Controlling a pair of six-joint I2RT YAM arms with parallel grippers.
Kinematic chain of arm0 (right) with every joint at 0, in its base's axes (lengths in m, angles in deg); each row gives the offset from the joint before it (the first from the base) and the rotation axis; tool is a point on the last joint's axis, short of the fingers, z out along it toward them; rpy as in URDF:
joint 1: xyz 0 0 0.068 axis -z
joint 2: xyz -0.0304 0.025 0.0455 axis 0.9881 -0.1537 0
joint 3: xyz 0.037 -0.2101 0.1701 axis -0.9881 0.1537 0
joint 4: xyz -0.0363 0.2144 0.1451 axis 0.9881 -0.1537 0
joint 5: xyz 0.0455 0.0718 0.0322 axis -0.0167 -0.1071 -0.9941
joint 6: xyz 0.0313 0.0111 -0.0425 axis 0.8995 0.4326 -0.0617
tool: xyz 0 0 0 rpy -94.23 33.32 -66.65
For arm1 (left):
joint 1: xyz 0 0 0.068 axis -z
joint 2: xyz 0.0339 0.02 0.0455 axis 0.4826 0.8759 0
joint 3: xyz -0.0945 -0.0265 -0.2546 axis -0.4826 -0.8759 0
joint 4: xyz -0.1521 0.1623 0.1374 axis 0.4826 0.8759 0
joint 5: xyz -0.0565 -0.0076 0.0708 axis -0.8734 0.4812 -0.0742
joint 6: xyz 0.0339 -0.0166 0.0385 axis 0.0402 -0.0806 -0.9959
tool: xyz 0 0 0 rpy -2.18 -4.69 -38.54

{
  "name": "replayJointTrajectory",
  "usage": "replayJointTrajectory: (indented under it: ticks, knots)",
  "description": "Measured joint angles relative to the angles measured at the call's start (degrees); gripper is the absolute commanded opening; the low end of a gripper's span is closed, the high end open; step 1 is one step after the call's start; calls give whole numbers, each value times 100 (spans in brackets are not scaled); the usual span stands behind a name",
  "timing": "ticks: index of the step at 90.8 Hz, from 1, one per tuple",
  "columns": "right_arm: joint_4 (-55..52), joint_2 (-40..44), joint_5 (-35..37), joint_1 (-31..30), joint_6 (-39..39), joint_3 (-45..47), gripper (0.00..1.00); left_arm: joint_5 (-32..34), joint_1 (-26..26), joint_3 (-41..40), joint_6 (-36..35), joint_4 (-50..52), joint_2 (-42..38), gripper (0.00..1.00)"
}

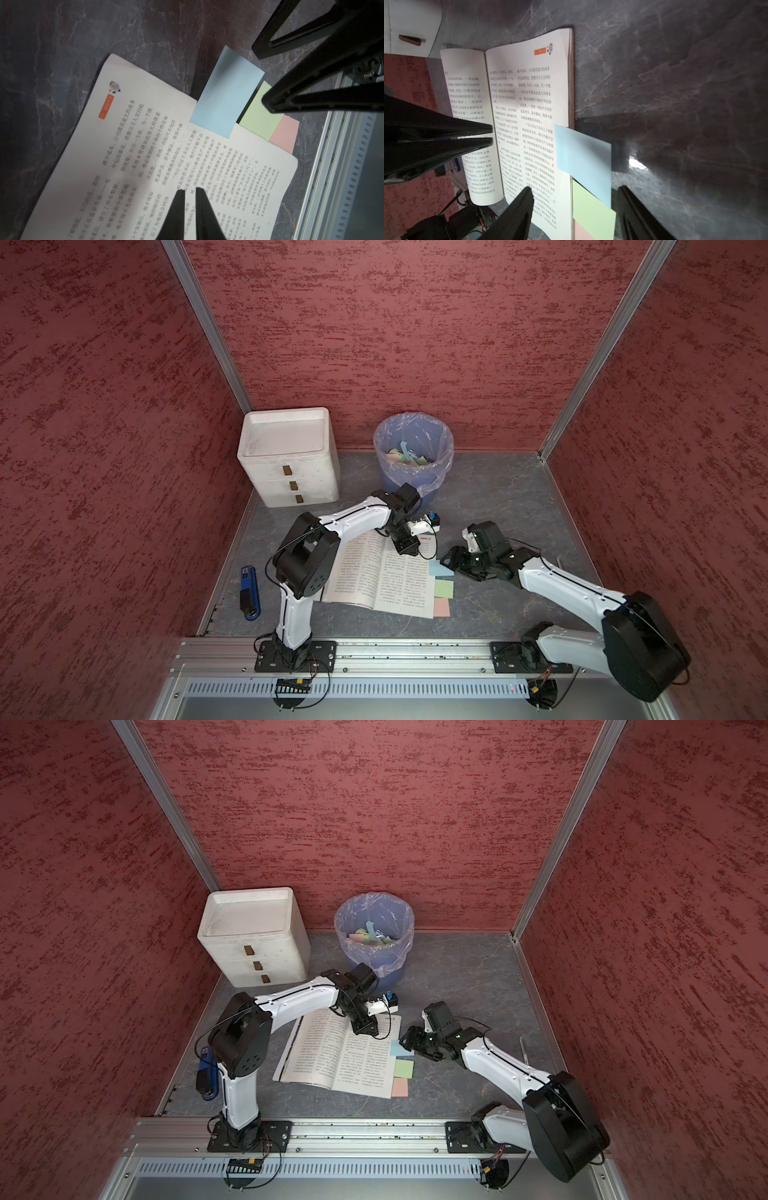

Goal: Peel off the used sticky note
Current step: Tear off the note from the book.

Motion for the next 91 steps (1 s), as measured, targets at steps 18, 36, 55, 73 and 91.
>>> replayJointTrajectory:
  ticks: [18,36,55,73,91]
  knots:
    - [713,-398,-535,323,2,254,61,94,205,492,90,-105,505,12]
    - [1106,-688,-844,409,-11,348,59,179,236,850,96,-120,850,10]
    - [1276,-675,-1078,739,-52,568,59,326,247,1176,94,-114,1220,9]
    - [1504,-763,-1305,820,-81,636,49,415,251,1355,98,-87,1423,6]
    - [1805,-1226,-1596,833,-131,557,36,444,262,1515,118,-55,1460,3]
